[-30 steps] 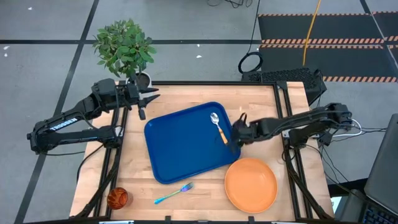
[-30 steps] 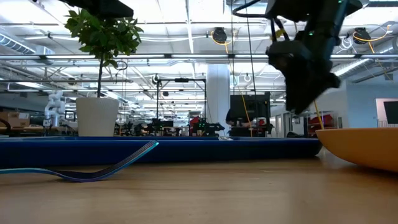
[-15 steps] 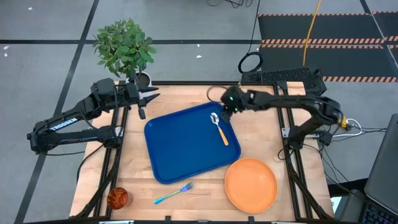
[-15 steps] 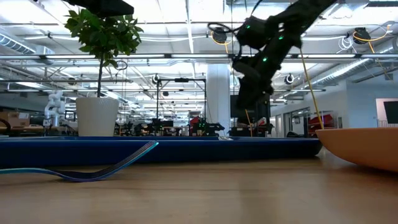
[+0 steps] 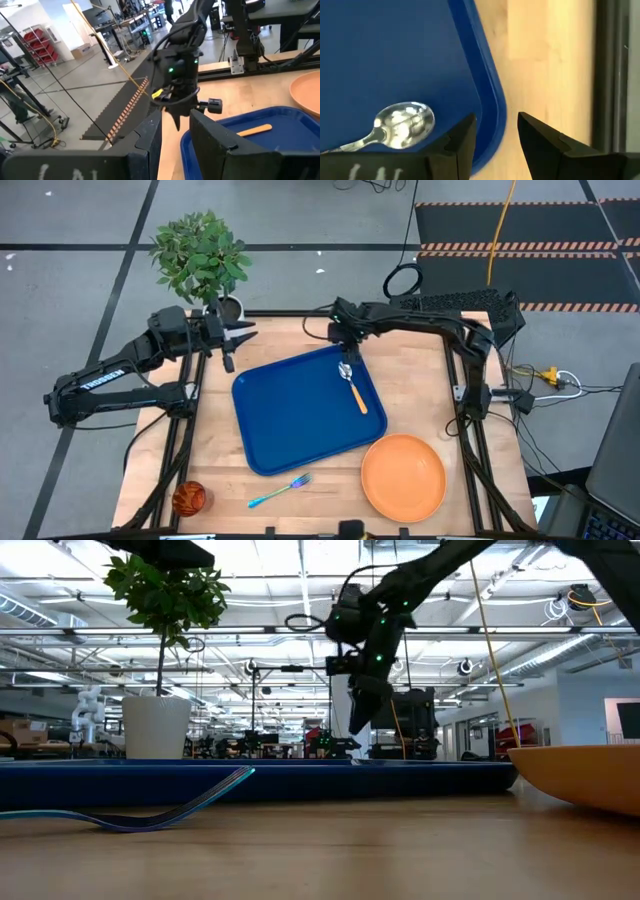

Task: Pick and place plate/cup/fork/spoon on tray
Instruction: Adjust the serving tray

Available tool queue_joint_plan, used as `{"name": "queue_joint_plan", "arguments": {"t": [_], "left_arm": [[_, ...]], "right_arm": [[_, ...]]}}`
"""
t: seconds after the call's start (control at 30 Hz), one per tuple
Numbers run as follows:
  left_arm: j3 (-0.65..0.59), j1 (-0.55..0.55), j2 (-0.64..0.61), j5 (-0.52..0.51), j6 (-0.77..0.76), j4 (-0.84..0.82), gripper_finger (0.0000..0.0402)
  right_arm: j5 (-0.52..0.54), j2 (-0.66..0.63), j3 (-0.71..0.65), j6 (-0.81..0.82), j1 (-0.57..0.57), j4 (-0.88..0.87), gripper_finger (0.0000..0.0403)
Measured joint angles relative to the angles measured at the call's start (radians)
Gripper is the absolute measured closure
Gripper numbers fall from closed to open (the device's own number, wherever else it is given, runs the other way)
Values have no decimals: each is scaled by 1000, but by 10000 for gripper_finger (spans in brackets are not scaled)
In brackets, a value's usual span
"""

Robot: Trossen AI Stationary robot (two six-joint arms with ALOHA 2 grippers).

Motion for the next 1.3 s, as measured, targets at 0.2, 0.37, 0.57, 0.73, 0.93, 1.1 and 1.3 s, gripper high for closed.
{"name": "queue_joint_plan", "arguments": {"t": [0.2, 0.37, 0.57, 0.73, 0.93, 1.1, 1.3], "left_arm": [[0, -5, 0, 6, -11, -17, 298], [0, -5, 0, 7, -6, -21, 298], [0, -5, 0, 7, 15, -20, 298], [0, -5, 0, 7, 21, -1, 298], [0, -5, 0, 8, 46, 1, 298], [0, -5, 0, 8, 46, 3, 298], [0, -5, 0, 8, 42, 0, 298]], "right_arm": [[-114, 90, 61, -40, -33, -6, 264], [-135, 132, 64, -67, -48, -31, 264], [-136, 151, 64, -69, -67, -25, 264], [-129, 148, 64, -71, -71, -21, 264], [-129, 108, 64, -70, -71, -2, 264], [-133, 102, 64, -83, -78, 26, 264], [-133, 133, 64, -81, -97, 36, 264]]}}
